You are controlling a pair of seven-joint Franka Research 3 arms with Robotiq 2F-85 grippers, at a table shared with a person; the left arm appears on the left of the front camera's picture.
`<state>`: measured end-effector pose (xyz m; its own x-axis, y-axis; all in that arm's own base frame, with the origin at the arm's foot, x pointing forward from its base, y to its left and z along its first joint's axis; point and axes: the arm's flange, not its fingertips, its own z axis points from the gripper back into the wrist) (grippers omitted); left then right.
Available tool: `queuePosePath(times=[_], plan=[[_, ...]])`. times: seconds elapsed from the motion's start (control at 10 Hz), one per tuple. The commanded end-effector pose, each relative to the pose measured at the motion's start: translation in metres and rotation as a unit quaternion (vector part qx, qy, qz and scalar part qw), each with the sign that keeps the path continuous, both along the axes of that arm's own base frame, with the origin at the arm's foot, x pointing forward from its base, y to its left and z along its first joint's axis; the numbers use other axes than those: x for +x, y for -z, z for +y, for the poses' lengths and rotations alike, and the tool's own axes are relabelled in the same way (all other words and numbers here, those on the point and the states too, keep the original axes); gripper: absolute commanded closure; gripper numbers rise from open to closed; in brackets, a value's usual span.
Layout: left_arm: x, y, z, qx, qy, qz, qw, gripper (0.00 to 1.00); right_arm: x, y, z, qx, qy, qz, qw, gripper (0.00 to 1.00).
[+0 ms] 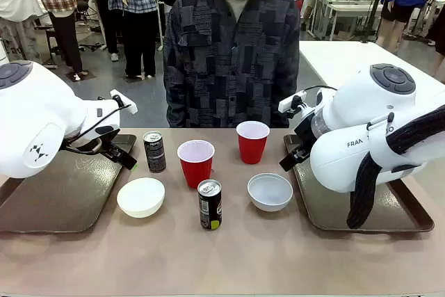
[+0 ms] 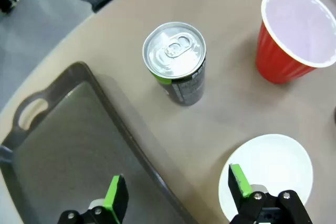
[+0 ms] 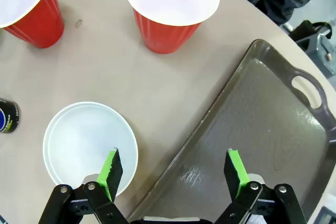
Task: Prepare tableware on both trays.
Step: Pick up a Picnic Bowl from the table and place it on a Handle tray.
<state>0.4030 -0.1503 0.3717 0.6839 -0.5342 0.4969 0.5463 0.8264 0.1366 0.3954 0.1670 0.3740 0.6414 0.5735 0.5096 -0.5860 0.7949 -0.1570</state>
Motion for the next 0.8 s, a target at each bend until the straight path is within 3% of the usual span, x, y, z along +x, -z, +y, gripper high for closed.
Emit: queuePosePath(times=[0.0, 0.7], plan=[[0.0000, 0.0000, -0.0001, 0.000, 0.000, 0.000, 1.000, 0.00, 0.0000, 0.0000, 0.0000, 0.000, 0.000, 0.000, 1.000, 0.00], [0.0000, 0.0000, -0.0001, 0.000, 0.000, 0.000, 1.000, 0.00, 0.0000, 0.0000, 0.0000, 0.000, 0.000, 0.000, 1.000, 0.00]])
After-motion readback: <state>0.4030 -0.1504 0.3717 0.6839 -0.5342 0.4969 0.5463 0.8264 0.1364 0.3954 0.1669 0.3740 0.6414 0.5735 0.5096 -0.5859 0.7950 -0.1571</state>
